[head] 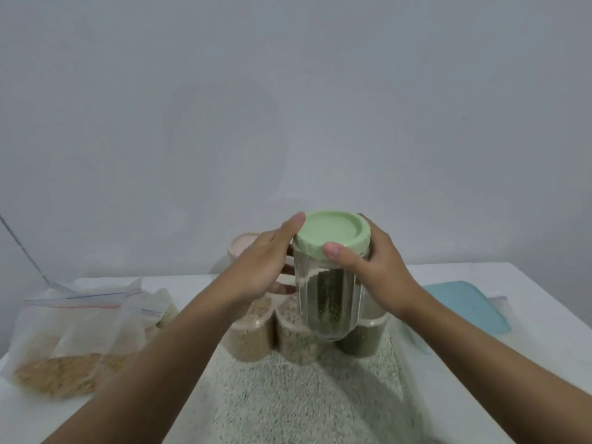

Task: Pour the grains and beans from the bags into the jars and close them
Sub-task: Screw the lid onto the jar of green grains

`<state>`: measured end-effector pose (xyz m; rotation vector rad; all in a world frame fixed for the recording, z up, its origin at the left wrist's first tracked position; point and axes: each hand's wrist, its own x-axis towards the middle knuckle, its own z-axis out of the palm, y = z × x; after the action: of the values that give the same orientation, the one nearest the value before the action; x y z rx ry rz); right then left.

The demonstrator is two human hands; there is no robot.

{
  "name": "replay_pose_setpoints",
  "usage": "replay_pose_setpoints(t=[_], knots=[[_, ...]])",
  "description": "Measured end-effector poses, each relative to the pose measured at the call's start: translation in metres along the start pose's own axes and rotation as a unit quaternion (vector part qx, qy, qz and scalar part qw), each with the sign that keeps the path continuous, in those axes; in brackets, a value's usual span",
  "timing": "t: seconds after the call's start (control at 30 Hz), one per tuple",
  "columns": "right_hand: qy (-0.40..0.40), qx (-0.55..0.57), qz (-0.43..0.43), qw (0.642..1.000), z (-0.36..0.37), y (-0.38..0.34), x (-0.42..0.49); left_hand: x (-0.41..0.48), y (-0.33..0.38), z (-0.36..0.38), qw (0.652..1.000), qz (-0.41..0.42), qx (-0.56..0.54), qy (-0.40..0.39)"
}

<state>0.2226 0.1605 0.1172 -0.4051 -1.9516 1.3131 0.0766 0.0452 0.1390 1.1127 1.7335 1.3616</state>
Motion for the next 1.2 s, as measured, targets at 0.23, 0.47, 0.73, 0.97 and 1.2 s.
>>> replay_pose_setpoints(t=[0.23,0.47,0.73,0.97,1.2], knots=[[0.017,-0.003,-0.009,1.000,-0.054,0.020,0.063,0.086,0.029,0.020,0.997,0.033,0.062,-0.005],[-0.014,-0.037,0.007,0.999,-0.086,0.074,0.091,0.139,0.009,0.034,0.980,0.068,0.188,0.020],[-0.051,-0.053,0.051,0.996,-0.092,0.138,0.093,0.177,-0.039,0.051,0.924,0.022,0.382,0.029],[-0.090,-0.079,0.092,0.989,-0.091,0.171,0.092,0.188,-0.063,0.055,0.874,0.007,0.485,0.026],[-0.141,-0.145,0.111,0.973,-0.085,0.164,0.096,0.186,-0.065,0.044,0.888,0.026,0.458,0.029]])
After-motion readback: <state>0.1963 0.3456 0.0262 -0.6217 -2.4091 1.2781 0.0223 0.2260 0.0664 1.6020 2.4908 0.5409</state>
